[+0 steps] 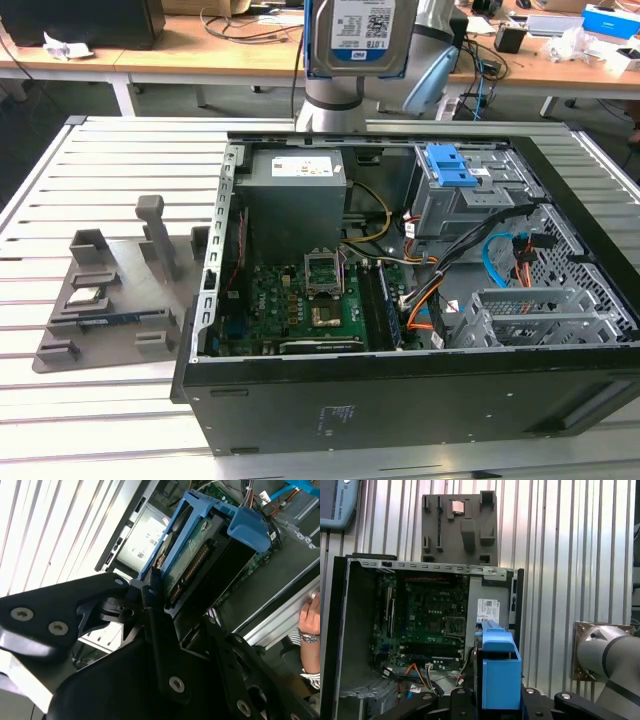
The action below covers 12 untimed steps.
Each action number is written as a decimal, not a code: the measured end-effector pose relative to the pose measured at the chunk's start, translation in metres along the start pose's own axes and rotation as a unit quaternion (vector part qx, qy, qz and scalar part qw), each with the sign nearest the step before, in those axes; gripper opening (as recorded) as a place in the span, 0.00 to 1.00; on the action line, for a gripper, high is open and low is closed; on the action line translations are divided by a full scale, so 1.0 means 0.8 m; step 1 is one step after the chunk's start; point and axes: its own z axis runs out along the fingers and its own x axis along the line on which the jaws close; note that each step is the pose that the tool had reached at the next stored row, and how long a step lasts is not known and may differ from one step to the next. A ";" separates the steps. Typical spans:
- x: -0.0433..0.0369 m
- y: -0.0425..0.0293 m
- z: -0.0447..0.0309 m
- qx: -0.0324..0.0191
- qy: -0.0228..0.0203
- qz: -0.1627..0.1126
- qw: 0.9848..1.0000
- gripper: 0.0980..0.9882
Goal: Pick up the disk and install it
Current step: 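Pick up the disk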
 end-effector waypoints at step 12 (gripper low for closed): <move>0.004 -0.0630 -0.0031 -0.001 0.000 0.000 1.000 0.30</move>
